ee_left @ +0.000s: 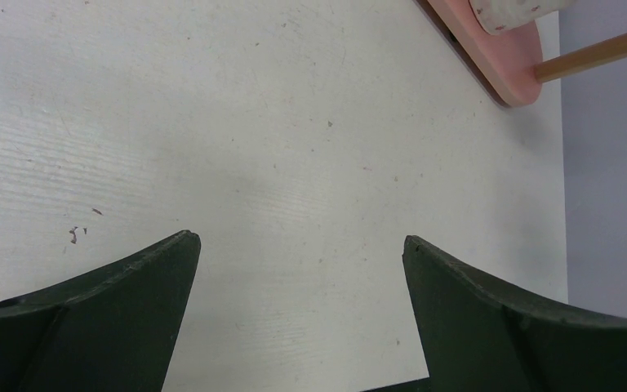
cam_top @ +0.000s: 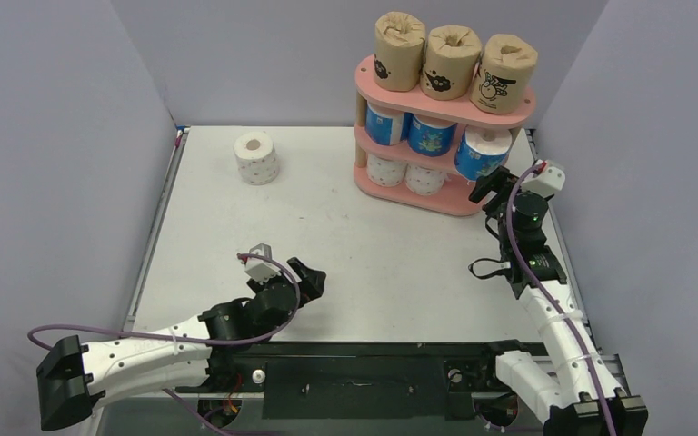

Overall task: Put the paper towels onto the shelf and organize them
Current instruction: Move the paper towel to the shelf.

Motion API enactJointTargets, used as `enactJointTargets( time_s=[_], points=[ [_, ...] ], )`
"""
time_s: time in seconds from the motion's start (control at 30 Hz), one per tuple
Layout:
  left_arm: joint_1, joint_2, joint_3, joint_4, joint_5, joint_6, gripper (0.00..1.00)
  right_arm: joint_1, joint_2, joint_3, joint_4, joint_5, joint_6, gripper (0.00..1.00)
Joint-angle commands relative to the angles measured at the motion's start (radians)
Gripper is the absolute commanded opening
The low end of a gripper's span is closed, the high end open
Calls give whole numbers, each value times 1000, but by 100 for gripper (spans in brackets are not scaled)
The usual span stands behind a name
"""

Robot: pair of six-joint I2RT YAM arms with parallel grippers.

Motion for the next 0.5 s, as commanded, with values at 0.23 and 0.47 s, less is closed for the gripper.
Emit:
enactJointTargets(
  time_s=[0.23,0.47],
  points=[
    [-5,-33,16,33,3,-2,95,-4,133,43,127,-44,-94,76],
    [-6,-69,-16,17,-7,-20,95,-6,227,70,177,-40,-114,76]
  ],
)
